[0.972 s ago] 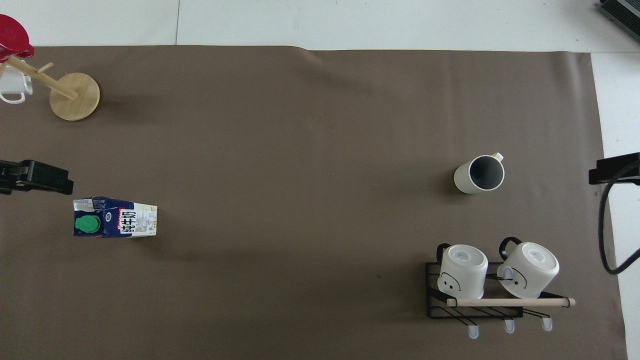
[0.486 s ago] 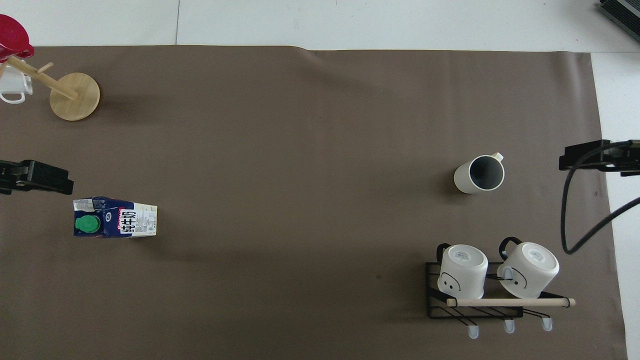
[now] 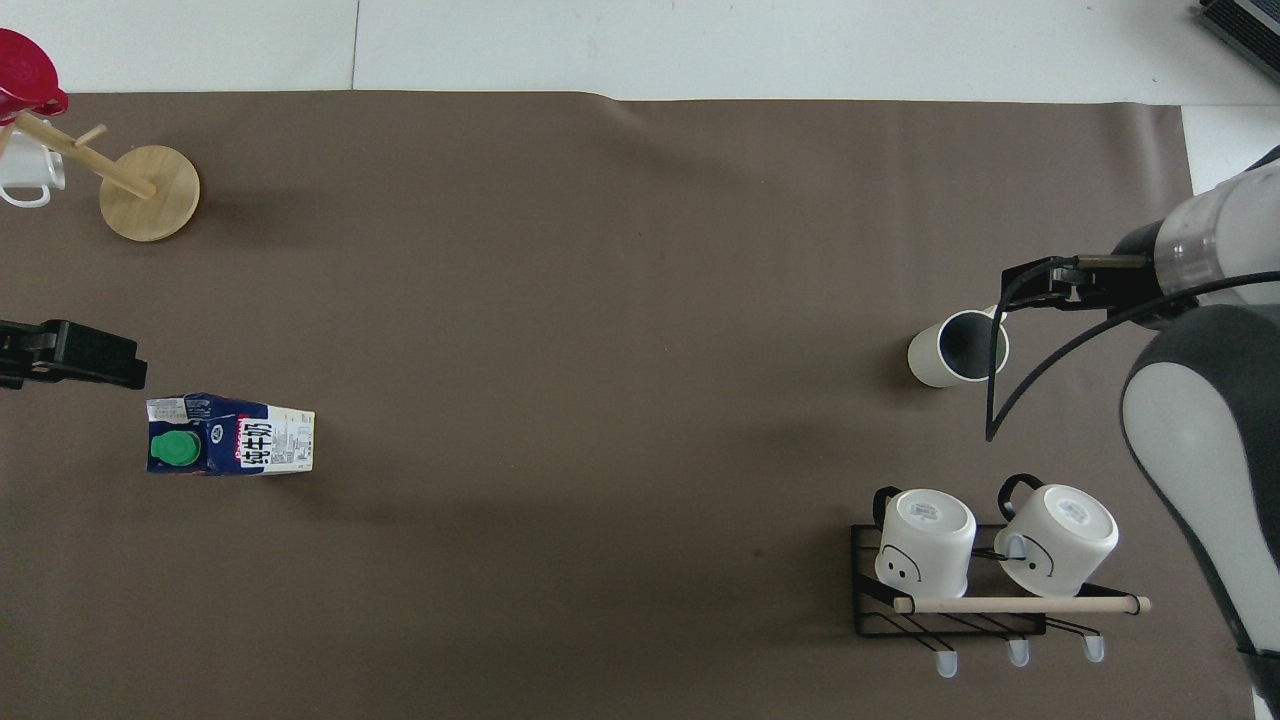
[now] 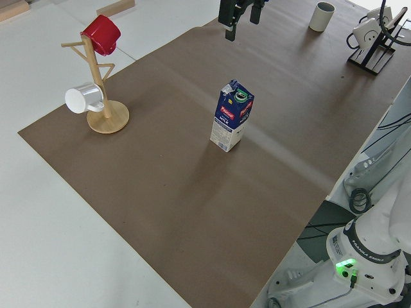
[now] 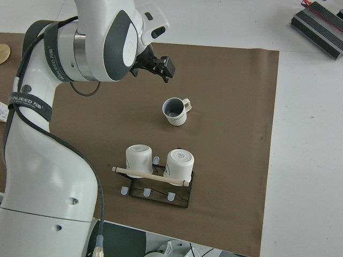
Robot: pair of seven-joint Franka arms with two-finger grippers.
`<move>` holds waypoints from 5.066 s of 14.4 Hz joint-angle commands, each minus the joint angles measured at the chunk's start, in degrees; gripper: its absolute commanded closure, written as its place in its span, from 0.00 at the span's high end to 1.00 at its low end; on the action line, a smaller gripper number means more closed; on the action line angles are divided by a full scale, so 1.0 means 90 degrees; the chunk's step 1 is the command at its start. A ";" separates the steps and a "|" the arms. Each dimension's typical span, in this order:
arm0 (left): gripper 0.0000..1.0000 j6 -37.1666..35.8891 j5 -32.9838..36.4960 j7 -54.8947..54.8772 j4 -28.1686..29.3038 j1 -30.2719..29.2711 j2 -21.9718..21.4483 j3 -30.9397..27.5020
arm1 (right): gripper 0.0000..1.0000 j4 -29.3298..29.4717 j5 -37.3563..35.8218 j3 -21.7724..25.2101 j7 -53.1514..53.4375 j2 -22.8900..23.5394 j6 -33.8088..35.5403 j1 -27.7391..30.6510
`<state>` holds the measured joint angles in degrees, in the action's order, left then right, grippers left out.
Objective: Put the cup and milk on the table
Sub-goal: 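Reach the right gripper down to the white mug's rim, then close the right gripper on the white mug's rim and lift it, then carry the mug toward the table center while the left gripper reaches the carton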
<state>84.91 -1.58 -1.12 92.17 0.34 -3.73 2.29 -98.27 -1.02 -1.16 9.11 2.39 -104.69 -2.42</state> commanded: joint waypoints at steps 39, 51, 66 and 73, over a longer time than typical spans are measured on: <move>1.00 -0.0050 0.0087 -0.0002 0.0032 -0.0067 -0.0093 0.0048 | 0.00 -0.2050 0.0123 0.0002 0.0188 0.1268 -0.3319 0.0084; 1.00 -0.0040 0.0087 -0.0031 0.0042 -0.0067 -0.0093 0.0038 | 0.00 -0.1260 0.0094 -0.0008 0.2228 0.1112 -0.2696 -0.0549; 1.00 0.1344 0.0097 -0.0080 0.2080 -0.0116 -0.1030 0.0029 | 0.00 -0.0449 0.0113 -0.0028 0.4603 0.1492 -0.2460 -0.2669; 1.00 0.2722 0.0127 -0.0324 0.3400 -0.0116 -0.1499 0.0019 | 0.00 0.0167 -0.0033 -0.0018 0.5512 0.2245 -0.2518 -0.3354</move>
<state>105.84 -1.35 -2.61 118.87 0.27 -14.53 2.00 -99.07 -1.02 -1.51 57.75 21.32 -127.40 -32.61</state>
